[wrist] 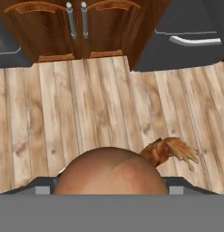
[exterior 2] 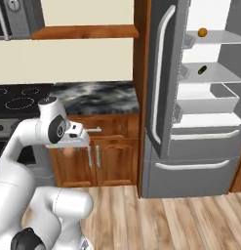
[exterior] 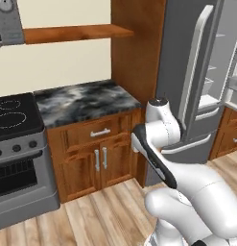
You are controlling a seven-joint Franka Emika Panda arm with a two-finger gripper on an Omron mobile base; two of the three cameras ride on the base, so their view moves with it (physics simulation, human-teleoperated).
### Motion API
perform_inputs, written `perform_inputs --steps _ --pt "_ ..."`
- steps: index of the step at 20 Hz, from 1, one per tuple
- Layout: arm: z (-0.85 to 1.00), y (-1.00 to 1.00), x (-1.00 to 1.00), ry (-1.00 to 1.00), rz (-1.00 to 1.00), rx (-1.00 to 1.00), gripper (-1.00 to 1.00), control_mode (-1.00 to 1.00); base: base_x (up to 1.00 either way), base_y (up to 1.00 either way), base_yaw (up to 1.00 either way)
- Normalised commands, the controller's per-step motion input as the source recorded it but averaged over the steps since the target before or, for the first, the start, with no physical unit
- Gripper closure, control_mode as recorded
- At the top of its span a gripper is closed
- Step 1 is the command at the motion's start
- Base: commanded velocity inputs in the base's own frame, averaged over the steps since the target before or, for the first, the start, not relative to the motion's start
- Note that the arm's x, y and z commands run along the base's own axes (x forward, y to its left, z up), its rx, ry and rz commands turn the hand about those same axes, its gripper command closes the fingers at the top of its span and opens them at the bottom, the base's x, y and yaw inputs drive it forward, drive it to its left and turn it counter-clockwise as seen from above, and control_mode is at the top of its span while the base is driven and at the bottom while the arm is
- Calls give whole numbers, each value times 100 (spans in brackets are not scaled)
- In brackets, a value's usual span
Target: Place the onion in the correct fridge rack based on whether it is a fruit or vegetable. Finally, close the fridge door.
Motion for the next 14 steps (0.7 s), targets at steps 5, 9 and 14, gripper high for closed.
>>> perform_inputs --steps 5,9,14 --pt "0 0 0 0 0 0 100 100 -2 19 -51" --pt "0 0 0 0 0 0 100 100 1 98 -51" --pt "0 0 0 0 0 0 100 100 -5 53 -80"
